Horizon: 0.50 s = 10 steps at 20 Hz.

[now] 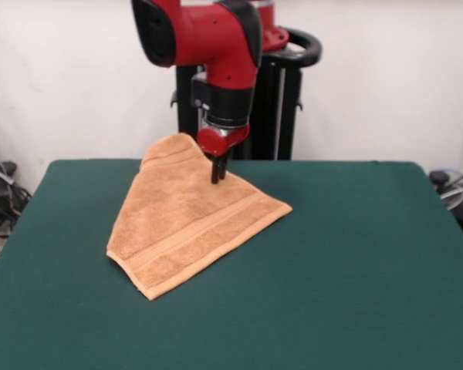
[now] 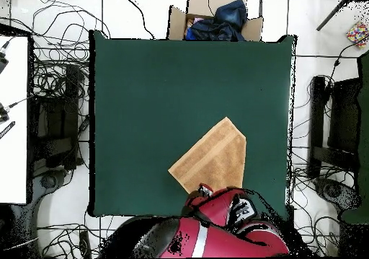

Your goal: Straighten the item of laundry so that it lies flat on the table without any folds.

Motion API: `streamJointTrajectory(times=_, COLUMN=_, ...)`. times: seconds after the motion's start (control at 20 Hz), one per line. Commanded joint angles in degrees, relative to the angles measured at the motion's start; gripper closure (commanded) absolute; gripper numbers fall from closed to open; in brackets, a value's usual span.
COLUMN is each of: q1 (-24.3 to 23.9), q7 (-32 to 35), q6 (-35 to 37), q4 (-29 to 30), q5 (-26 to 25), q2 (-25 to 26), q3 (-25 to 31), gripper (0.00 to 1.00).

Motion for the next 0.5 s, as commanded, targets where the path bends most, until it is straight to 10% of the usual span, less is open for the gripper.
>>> streamJointTrajectory(times=0.05, q1=2.1, q7=7.7, q6=5.1, q4=-7.8, q5=2.9, q2=1.7, q3=1.9, gripper=1.0)
streamJointTrajectory(times=0.5, q1=2.2, q7=7.7, q6=5.2, q4=-7.9, q5=3.1, q2=1.6, q3=2.2, gripper=1.0)
